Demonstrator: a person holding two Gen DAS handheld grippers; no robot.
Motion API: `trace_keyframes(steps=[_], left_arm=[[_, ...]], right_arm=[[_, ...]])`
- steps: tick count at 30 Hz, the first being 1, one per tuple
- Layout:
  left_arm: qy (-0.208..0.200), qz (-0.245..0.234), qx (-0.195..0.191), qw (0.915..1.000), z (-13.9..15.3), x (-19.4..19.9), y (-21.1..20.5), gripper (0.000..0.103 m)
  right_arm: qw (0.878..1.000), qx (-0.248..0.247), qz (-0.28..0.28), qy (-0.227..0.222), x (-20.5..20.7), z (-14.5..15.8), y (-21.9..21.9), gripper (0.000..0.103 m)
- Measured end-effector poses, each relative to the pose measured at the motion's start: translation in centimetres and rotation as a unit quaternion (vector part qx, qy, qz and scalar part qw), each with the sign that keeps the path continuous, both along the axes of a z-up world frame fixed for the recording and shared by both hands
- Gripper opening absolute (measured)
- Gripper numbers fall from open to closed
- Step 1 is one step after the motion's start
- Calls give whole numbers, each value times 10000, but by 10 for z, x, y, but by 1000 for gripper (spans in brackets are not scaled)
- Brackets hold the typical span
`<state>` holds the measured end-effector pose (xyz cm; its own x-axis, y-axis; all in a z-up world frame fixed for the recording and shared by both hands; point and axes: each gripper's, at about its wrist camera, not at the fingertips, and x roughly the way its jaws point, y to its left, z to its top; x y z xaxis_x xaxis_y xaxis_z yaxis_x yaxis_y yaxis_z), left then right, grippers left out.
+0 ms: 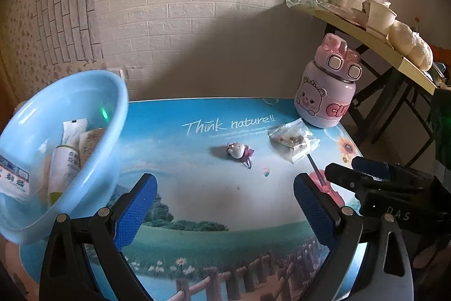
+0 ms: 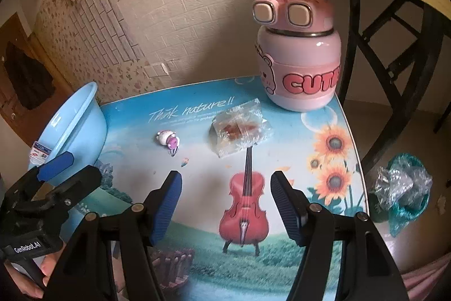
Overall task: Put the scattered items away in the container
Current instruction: 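Move both grippers back toward the figurine and snack bag on the table, then grasp the Hello Kitty figurine with the left gripper while the right grasps the snack bag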
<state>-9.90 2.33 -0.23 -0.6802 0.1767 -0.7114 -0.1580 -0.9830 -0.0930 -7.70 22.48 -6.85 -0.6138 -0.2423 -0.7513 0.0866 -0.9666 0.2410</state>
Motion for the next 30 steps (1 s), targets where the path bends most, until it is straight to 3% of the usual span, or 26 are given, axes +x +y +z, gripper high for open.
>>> trace_keyframes(steps=[13,30], left_arm=[[-169,-136,-177,9996,-28,-46,26,98],[-493,-388,-231,9978,-57,-93,26,98]], right_arm=[[9998,125,137,-73,-36,-13,8,67],[9988,295,339,-209,-77,-34,7,67]])
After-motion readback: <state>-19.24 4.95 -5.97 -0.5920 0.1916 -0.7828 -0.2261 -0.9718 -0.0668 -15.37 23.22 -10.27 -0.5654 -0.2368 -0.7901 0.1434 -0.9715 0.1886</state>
